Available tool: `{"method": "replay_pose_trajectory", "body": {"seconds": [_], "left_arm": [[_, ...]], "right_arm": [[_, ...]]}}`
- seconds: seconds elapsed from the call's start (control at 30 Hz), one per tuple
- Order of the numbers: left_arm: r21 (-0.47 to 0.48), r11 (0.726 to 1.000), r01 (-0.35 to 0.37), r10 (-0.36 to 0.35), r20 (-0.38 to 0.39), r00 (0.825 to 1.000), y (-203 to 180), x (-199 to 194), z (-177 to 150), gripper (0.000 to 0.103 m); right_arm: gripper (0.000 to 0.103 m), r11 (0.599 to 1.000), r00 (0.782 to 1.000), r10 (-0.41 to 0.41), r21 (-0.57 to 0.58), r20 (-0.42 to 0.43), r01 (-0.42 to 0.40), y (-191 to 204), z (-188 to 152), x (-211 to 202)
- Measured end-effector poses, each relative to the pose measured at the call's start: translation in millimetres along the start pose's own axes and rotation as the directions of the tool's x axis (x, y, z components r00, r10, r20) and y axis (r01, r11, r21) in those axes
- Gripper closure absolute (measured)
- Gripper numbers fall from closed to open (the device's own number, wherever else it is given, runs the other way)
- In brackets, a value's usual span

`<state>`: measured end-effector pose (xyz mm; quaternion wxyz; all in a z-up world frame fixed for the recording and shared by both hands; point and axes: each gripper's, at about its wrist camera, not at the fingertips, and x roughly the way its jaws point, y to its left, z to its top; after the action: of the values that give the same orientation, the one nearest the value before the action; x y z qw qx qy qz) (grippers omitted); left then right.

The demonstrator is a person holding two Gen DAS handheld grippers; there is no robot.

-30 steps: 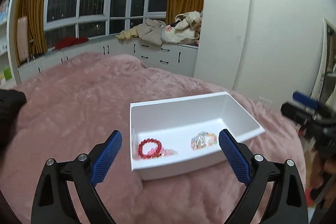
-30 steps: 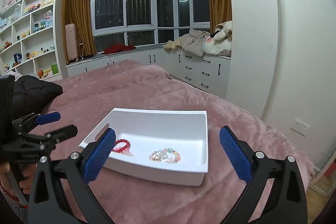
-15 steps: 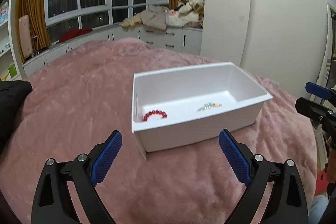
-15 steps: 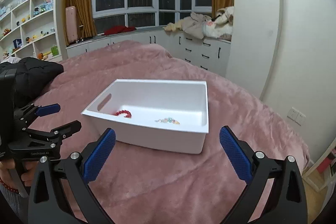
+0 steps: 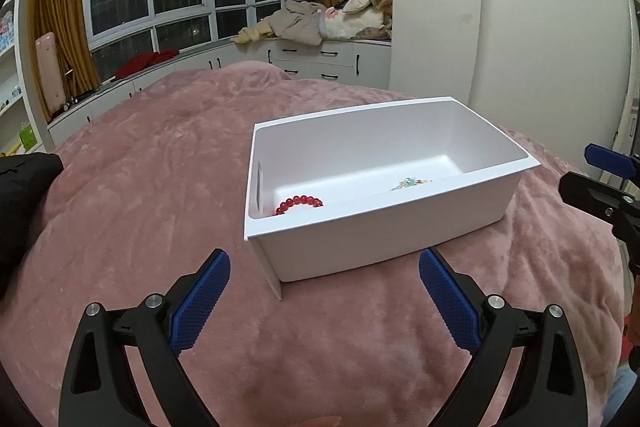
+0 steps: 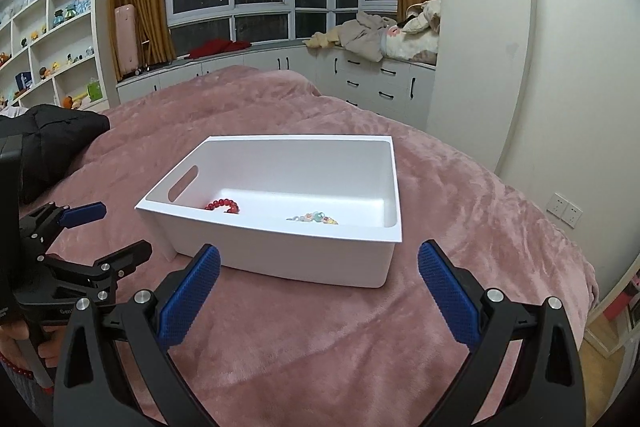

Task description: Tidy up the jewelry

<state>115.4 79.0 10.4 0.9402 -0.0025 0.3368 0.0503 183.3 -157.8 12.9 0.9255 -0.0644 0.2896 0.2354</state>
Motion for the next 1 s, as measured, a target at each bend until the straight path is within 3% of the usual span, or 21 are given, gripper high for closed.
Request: {"method": "replay_pose_trajectory", "body": {"seconds": [1.0], "left_arm": [[-0.004,1.0,-0.016,0.016,-0.002,1.0,6.7,4.2,2.1,0.007]], "right_arm": [[0.005,1.0,1.0,0.002,0.018,0.01,-0.002,1.0,-3.1,4.0]]}}
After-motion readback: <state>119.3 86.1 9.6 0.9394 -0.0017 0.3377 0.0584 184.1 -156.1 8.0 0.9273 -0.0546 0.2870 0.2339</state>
